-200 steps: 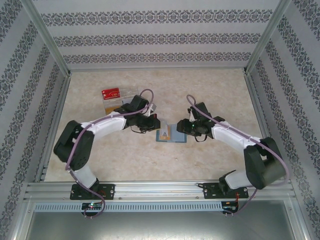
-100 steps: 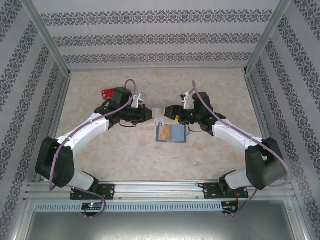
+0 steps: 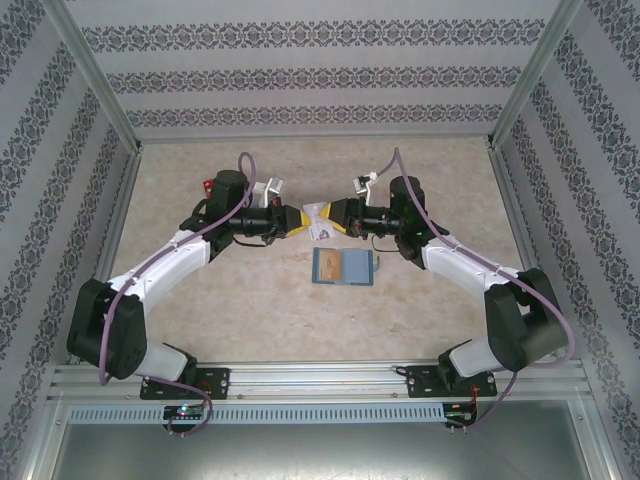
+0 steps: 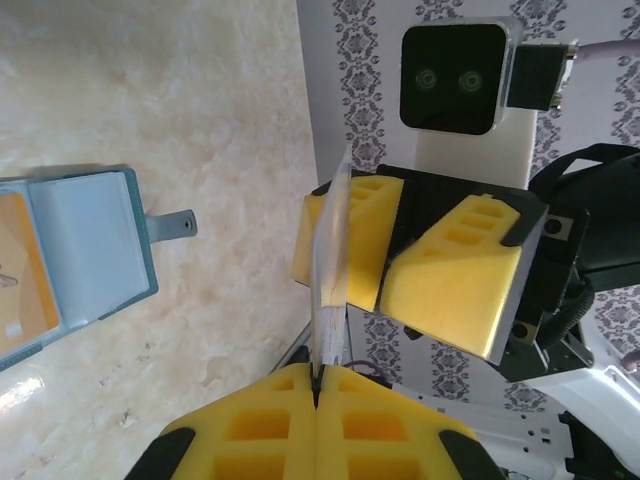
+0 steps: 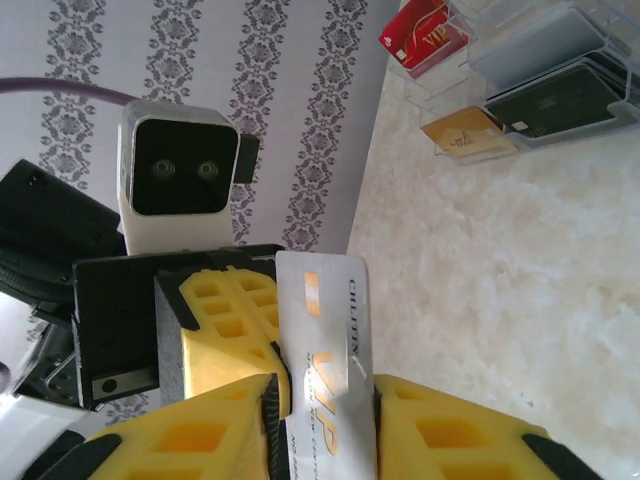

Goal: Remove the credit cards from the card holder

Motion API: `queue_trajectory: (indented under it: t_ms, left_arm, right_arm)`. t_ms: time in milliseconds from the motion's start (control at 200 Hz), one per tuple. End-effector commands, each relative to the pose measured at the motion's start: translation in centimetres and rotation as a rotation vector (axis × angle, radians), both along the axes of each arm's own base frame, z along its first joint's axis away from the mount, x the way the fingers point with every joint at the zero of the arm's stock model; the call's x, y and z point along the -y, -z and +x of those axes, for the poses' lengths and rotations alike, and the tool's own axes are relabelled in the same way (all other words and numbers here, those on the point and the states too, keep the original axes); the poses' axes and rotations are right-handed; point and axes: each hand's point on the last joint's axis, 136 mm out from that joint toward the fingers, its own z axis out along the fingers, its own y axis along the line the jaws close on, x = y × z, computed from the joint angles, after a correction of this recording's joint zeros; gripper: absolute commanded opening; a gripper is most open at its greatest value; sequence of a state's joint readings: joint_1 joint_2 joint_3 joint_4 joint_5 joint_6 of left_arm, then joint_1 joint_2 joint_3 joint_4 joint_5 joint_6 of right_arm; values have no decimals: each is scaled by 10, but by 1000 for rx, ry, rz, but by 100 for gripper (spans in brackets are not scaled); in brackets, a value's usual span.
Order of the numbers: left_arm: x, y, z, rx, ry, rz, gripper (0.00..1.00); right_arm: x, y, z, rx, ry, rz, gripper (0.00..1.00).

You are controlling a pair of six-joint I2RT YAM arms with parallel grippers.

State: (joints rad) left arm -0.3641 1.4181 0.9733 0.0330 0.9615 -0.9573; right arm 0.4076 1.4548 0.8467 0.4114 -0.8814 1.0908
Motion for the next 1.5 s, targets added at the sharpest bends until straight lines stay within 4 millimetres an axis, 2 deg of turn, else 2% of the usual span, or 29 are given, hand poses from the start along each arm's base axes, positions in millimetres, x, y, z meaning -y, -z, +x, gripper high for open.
queue_trajectory:
  t_ms: [0,105,245,425,604,769,874,1029,1089,1184,1289,1354,1499]
  left_arm:
    - [-3,-22,1,40,-22,-66,0]
    - [-5,-28,4,44,-55,-92,3]
    - [-7,-37,8,50,-103,-130,15]
    - [-8,-40,15,38,-153,-162,25]
    - [-9,-38,19,41,-173,-168,23]
    - [-8,-36,21,47,-170,-166,9]
    - [-10,-27,23,50,-179,-116,0]
    - [-25,-3,26,47,-215,40,0]
    - [-31,2,29,46,-226,79,0]
    - [-48,7,38,65,-261,174,0]
    - [-76,11,46,115,-307,370,0]
    - [-92,7,53,183,-324,497,0]
    - [-116,-4,68,308,-301,717,0]
  right_arm:
    - [-2,-24,3,36,-3,63,26]
    - [-7,-25,1,16,-7,72,18]
    - [-10,-26,1,-3,10,83,9]
    - [-15,-26,3,-23,24,102,7]
    - [-17,-22,5,-38,32,104,7]
    - [-15,-13,6,-33,44,77,12]
    - [-9,0,8,-42,70,30,26]
    - [15,37,14,-63,151,-130,58]
    - [27,52,16,-63,190,-209,67]
    - [44,68,19,-51,241,-314,78]
    - [59,78,24,-20,290,-408,92]
    - [66,82,26,6,312,-449,98]
    - [66,82,31,74,293,-485,98]
